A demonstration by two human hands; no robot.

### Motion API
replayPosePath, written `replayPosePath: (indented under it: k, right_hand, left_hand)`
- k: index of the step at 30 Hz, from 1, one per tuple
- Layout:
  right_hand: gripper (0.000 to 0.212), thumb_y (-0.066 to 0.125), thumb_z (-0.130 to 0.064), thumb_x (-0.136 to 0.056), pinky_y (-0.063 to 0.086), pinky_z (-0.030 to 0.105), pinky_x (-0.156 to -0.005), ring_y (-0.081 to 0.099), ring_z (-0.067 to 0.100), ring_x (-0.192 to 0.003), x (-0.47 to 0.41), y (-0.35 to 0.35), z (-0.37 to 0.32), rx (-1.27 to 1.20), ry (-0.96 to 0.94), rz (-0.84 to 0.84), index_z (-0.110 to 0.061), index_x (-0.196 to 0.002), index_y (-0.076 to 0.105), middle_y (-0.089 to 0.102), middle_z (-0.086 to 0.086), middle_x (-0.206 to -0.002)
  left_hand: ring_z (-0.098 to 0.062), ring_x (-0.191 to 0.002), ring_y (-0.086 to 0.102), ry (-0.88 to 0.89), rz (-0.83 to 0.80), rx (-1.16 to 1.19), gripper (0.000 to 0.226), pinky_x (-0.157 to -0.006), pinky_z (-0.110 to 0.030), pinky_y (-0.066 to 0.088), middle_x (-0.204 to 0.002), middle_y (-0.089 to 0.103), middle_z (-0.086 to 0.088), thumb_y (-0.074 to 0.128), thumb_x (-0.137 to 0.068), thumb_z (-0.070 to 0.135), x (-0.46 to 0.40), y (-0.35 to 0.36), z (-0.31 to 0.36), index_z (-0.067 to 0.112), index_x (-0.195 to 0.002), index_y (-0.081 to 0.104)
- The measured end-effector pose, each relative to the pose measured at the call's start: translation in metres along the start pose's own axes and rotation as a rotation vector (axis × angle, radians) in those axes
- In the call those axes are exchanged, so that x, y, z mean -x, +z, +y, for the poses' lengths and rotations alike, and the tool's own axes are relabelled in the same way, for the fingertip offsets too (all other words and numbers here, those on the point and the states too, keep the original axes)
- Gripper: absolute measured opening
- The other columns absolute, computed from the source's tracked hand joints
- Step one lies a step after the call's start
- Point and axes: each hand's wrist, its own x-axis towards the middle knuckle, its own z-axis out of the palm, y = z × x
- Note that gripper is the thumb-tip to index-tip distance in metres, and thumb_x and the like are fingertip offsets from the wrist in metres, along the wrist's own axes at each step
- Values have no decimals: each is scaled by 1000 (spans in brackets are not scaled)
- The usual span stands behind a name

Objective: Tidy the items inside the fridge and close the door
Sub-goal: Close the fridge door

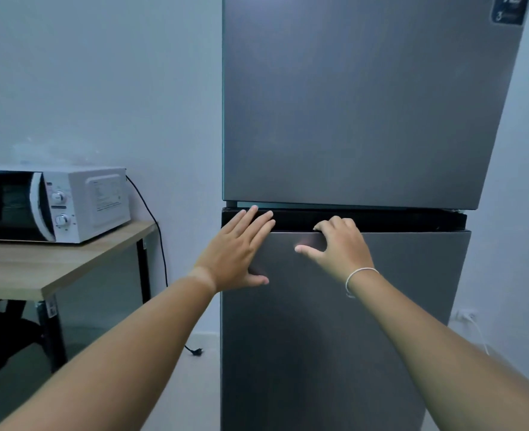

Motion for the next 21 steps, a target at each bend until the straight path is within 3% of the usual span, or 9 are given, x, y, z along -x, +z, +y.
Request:
replayPosePath:
  k: [4, 7, 11, 15, 21]
  right_hand:
    - [55, 60, -54, -78, 32, 28, -104, 44, 22, -116, -4, 6, 3, 32, -35, 8, -19, -121, 55, 55, 1, -115]
    - [57, 59, -51, -80, 29, 28, -107, 43, 21, -119, -8, 12, 7, 59, -62, -8, -20, -127, 50, 53, 1, -120]
    - [60, 58, -53, -81, 27, 29, -108, 43, 23, -119, -16, 20, 8, 99, -66, 2, -19, -129, 48, 52, 2, -121]
    - [60, 58, -54, -81, 26, 29, -108, 44, 24, -118, -19, 27, 13, 99, -80, 25, -19, -129, 49, 52, 3, -121]
    - [60, 59, -52, -81, 26, 30, -108, 44, 25, -118, -17, 26, 11, 91, -72, 26, -17, -129, 50, 53, 5, -122]
  left_hand:
    - [-31, -136, 42, -30, -18, 9, 112, -116, -42, 25, -147, 45, -8, 58, -56, 77, -5, 10, -1, 7, -140, 39]
    - [-30, -134, 45, -47, -26, 17, 114, -111, -43, 35, -145, 48, -7, 61, -53, 77, -10, 16, -2, 6, -140, 41]
    - [-31, -138, 39, -70, -61, 43, 115, -113, -43, 31, -149, 43, -7, 63, -55, 75, -17, 24, -3, 7, -143, 35]
    - [-31, -130, 50, -71, -32, 22, 114, -105, -43, 43, -140, 54, -8, 63, -49, 78, -20, 29, -5, 7, -136, 46]
    - [-32, -132, 47, -99, -82, 57, 115, -106, -43, 41, -142, 51, -8, 67, -48, 75, -19, 20, -3, 6, -137, 45]
